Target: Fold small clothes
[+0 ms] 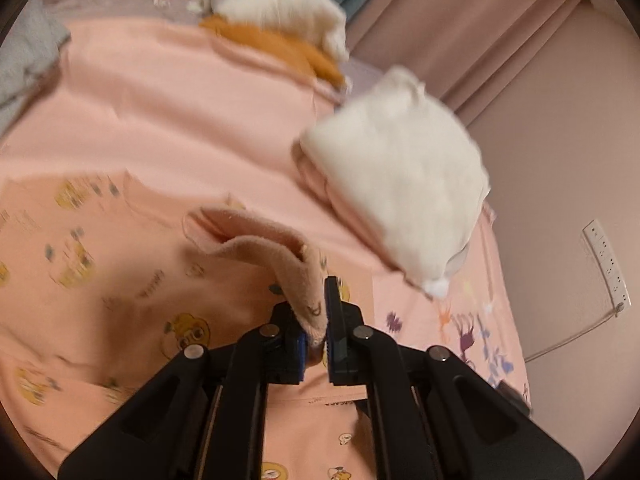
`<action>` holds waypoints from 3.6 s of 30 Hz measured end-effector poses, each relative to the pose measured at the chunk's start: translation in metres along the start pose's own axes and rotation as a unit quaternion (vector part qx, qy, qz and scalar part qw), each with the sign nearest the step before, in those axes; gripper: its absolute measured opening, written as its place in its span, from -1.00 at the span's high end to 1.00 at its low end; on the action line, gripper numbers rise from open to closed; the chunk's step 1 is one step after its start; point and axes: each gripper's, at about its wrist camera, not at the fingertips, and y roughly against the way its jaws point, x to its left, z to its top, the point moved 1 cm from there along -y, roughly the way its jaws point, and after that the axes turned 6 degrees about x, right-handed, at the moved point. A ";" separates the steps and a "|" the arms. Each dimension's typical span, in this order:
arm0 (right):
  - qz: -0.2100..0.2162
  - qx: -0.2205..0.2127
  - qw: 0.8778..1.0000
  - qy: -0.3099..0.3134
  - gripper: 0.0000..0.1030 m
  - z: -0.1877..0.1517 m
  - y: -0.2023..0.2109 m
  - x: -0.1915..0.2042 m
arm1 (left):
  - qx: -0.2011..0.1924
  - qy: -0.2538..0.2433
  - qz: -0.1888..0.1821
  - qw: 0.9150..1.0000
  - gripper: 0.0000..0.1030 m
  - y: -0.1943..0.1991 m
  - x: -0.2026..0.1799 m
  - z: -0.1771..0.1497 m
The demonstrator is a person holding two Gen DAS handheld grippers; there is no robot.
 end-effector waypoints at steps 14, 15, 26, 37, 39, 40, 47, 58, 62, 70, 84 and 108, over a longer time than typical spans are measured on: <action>0.002 -0.001 1.000 -0.001 0.25 0.000 0.000 -0.002 | 0.081 -0.006 -0.054 0.995 -0.47 -0.005 -0.022 -0.009; 0.003 -0.001 1.000 -0.001 0.25 0.000 0.000 -0.002 | 0.079 -0.007 -0.048 0.996 -0.50 0.005 -0.017 -0.005; 0.011 -0.001 1.000 -0.007 0.25 0.001 -0.002 -0.003 | 0.027 -0.011 0.151 0.988 -0.54 0.083 0.128 -0.021; 0.015 0.003 1.000 -0.011 0.25 0.002 -0.003 -0.005 | -0.016 -0.006 0.146 0.989 -0.25 0.081 0.179 -0.036; 0.022 0.003 1.000 -0.016 0.25 0.002 -0.002 -0.007 | -0.009 -0.002 0.158 0.987 -0.25 0.082 0.180 -0.035; 0.026 0.004 0.999 -0.019 0.25 0.002 -0.001 -0.009 | 0.000 0.010 0.177 0.984 -0.34 0.088 0.182 -0.035; 0.079 0.080 0.993 -0.025 -0.24 -0.033 0.037 -0.011 | 0.130 0.039 0.123 0.983 -0.57 0.145 0.192 -0.098; 0.174 0.125 0.970 -0.112 -0.35 -0.105 0.089 -0.030 | 0.094 0.096 0.080 0.988 -0.62 0.209 0.184 -0.192; 0.145 0.145 0.975 -0.090 -0.35 -0.117 0.100 -0.014 | 0.106 0.097 0.069 0.987 -0.62 0.213 0.174 -0.207; 0.150 0.149 0.973 -0.091 -0.35 -0.141 0.109 -0.007 | 0.094 0.076 0.070 0.990 -0.59 0.218 0.155 -0.239; 0.142 0.119 0.978 -0.098 -0.35 -0.160 0.118 -0.002 | 0.080 0.100 -0.003 0.992 -0.59 0.211 0.150 -0.255; 0.235 0.133 0.938 -0.218 -0.35 -0.201 0.120 0.027 | 0.069 0.137 -0.069 0.986 -0.61 0.208 0.128 -0.279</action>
